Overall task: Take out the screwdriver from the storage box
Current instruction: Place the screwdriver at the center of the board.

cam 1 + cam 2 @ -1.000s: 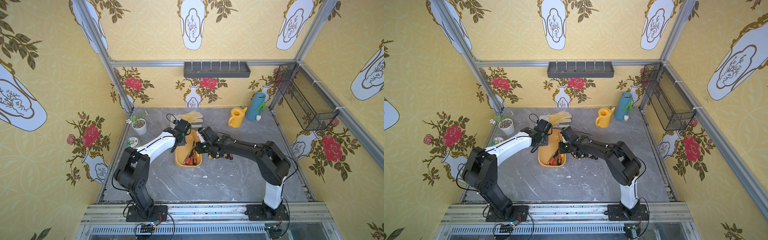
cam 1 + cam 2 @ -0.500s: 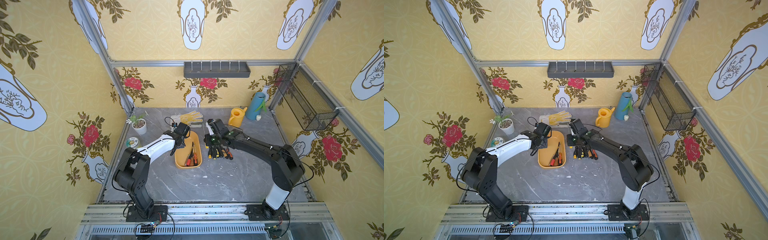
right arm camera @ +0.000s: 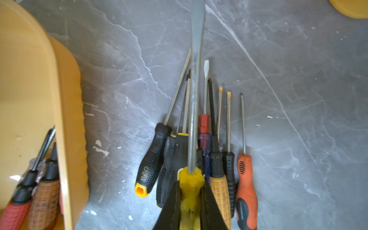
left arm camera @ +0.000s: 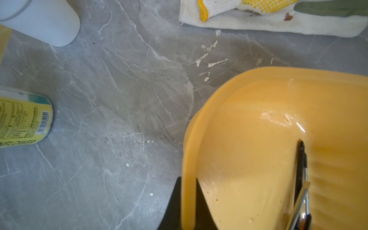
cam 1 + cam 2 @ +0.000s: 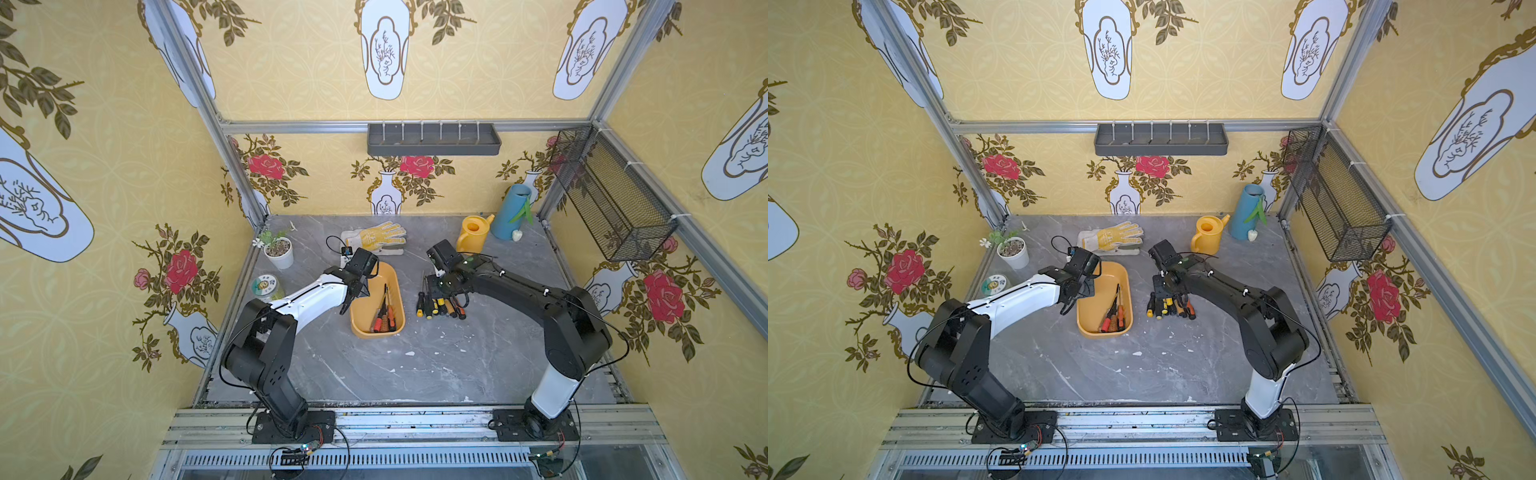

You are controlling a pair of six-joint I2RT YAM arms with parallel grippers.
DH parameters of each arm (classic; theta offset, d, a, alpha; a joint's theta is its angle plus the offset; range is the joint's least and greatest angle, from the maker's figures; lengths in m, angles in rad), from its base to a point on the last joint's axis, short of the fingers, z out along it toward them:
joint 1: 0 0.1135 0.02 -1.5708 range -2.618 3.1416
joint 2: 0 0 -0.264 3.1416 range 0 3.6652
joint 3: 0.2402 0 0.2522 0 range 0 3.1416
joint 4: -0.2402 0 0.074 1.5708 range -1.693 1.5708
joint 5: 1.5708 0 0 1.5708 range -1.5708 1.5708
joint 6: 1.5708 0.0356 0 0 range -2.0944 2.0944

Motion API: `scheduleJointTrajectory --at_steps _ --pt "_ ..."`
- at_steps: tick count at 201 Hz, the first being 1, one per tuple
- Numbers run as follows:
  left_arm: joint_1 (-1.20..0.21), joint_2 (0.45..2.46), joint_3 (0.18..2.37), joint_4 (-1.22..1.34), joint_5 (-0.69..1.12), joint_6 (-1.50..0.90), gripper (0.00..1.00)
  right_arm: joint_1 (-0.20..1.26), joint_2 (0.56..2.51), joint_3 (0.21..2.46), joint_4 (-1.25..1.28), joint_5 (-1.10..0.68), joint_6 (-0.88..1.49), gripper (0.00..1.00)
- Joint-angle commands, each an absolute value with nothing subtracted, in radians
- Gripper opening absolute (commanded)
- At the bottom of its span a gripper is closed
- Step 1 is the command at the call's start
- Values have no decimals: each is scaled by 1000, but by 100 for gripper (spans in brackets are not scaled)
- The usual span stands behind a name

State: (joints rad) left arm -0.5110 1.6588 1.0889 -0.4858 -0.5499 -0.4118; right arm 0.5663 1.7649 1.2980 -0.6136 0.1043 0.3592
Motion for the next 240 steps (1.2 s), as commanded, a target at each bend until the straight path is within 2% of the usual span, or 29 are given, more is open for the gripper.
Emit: scheduleJointTrajectory --at_steps 1,56,82,114,133,166,240 --pt "-511 1658 1083 -444 -564 -427 0 554 1781 1308 -658 131 336 0" --pt "-511 1660 1078 -443 -560 -424 0 548 1819 1300 -660 99 347 0" --pt "-510 1651 1078 -447 -560 -426 0 548 1833 1295 -651 87 355 4" --pt "-511 1650 1078 -447 -561 -425 0 548 1847 1296 -651 80 364 15" --pt "-510 1652 1080 -446 -558 -426 0 547 1846 1295 -652 79 371 29" --pt "-511 1655 1081 -447 -556 -427 0 548 1834 1291 -653 80 375 42" --pt "-510 1655 1081 -445 -555 -428 0 549 1800 1298 -652 82 380 44"
